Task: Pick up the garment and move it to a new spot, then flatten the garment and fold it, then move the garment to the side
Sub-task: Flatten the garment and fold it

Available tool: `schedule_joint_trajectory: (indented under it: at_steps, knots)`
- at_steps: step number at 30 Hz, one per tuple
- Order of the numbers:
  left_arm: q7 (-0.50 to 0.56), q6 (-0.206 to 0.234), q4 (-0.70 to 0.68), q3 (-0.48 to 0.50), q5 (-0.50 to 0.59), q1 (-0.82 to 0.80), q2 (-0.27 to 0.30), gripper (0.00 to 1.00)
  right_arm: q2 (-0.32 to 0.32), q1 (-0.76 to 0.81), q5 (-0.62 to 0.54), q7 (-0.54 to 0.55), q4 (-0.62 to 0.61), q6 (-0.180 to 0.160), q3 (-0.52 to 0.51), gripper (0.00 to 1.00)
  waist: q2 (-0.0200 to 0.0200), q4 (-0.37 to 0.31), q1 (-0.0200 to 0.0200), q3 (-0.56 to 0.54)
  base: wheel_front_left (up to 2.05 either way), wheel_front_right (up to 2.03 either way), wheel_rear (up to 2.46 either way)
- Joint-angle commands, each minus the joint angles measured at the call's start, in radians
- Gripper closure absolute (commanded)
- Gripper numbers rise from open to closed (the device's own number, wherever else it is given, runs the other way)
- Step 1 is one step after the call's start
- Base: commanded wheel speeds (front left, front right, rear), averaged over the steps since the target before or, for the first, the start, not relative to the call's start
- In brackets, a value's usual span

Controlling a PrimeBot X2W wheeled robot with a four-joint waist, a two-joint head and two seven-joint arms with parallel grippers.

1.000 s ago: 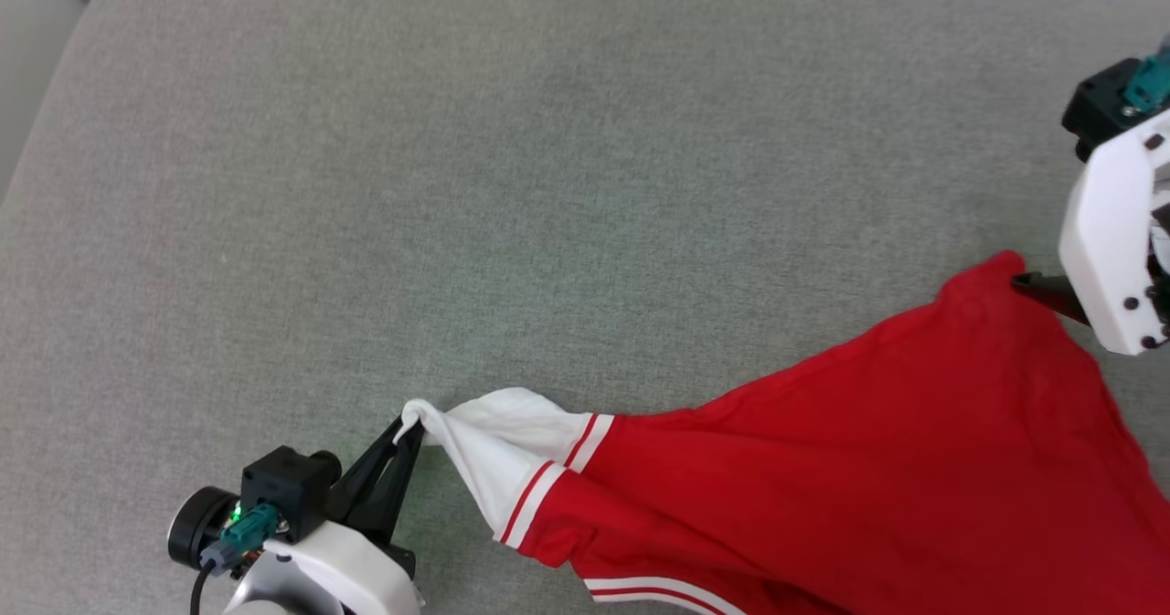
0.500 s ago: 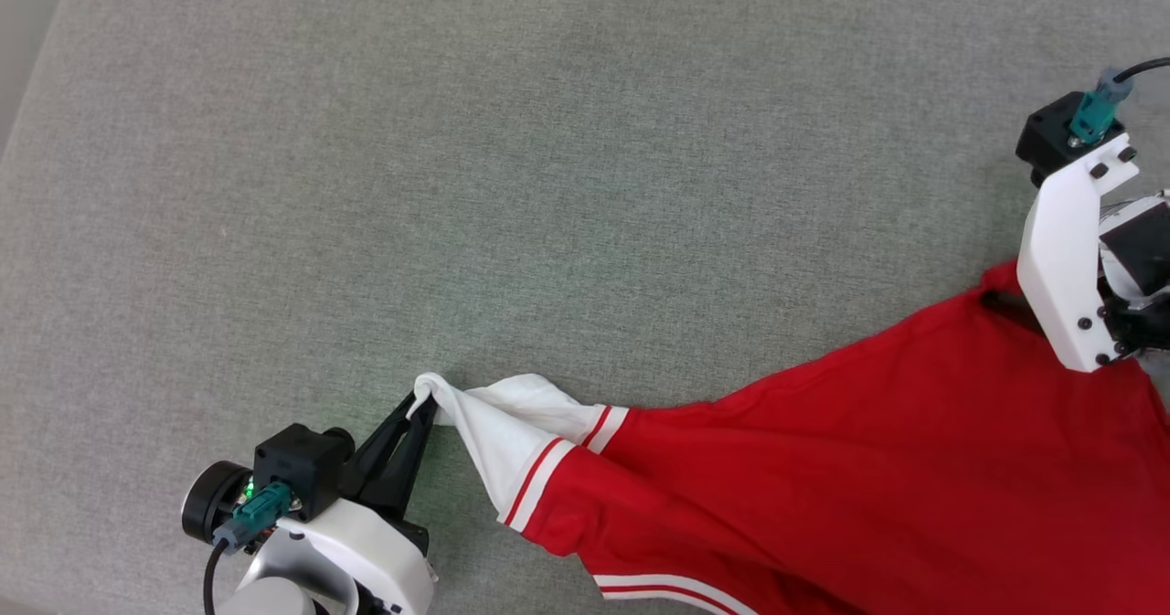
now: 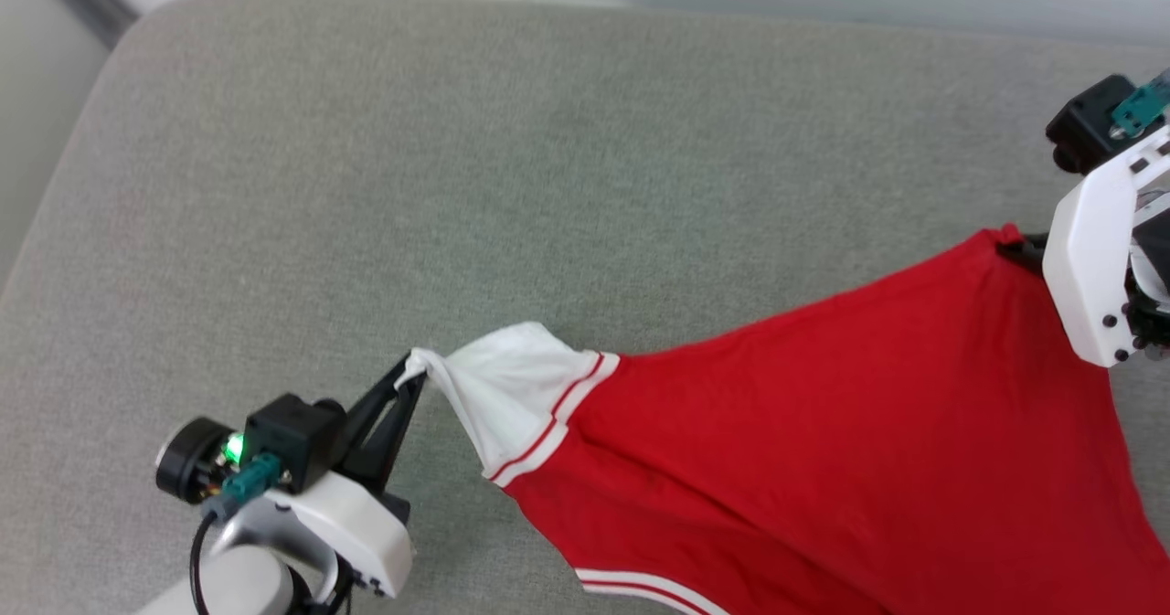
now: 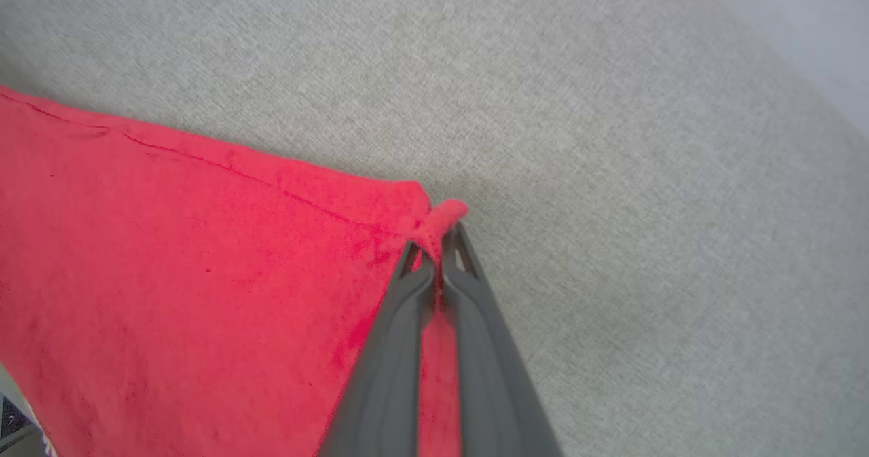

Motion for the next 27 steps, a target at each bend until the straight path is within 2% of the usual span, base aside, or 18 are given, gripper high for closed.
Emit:
schedule_joint_trajectory:
  at_steps: [1,6,12,18,27]
  knots:
    - [0.006,-0.005,-0.006,0.004,0.01,-0.027,0.011,1.0,-0.009,-0.01,0.008,-0.032,-0.01,-0.001,-0.003,1.0,0.0,-0.024,-0.0001,-0.053,0.0,0.0,0.0]
    - [0.036,-0.033,-0.03,0.02,0.039,-0.128,0.033,1.0,-0.012,-0.024,0.02,-0.141,-0.033,-0.001,-0.027,1.0,0.0,-0.061,-0.0001,-0.102,0.0,0.0,0.0]
    - [0.077,-0.06,-0.049,0.052,0.071,-0.299,0.021,1.0,0.018,-0.067,0.005,-0.252,-0.043,-0.001,-0.072,1.0,0.0,-0.112,-0.0001,-0.119,0.0,0.0,0.0]
    - [0.098,-0.098,-0.008,0.099,0.089,-0.499,-0.007,1.0,0.067,-0.139,-0.094,-0.348,-0.006,-0.001,-0.14,1.0,0.0,-0.154,-0.0001,-0.09,0.0,0.0,0.0]
    - [0.122,-0.192,0.132,0.141,0.119,-0.852,-0.082,1.0,0.162,-0.339,-0.256,-0.42,0.089,-0.001,-0.239,1.0,0.0,-0.181,-0.0001,0.012,0.0,0.0,0.0]
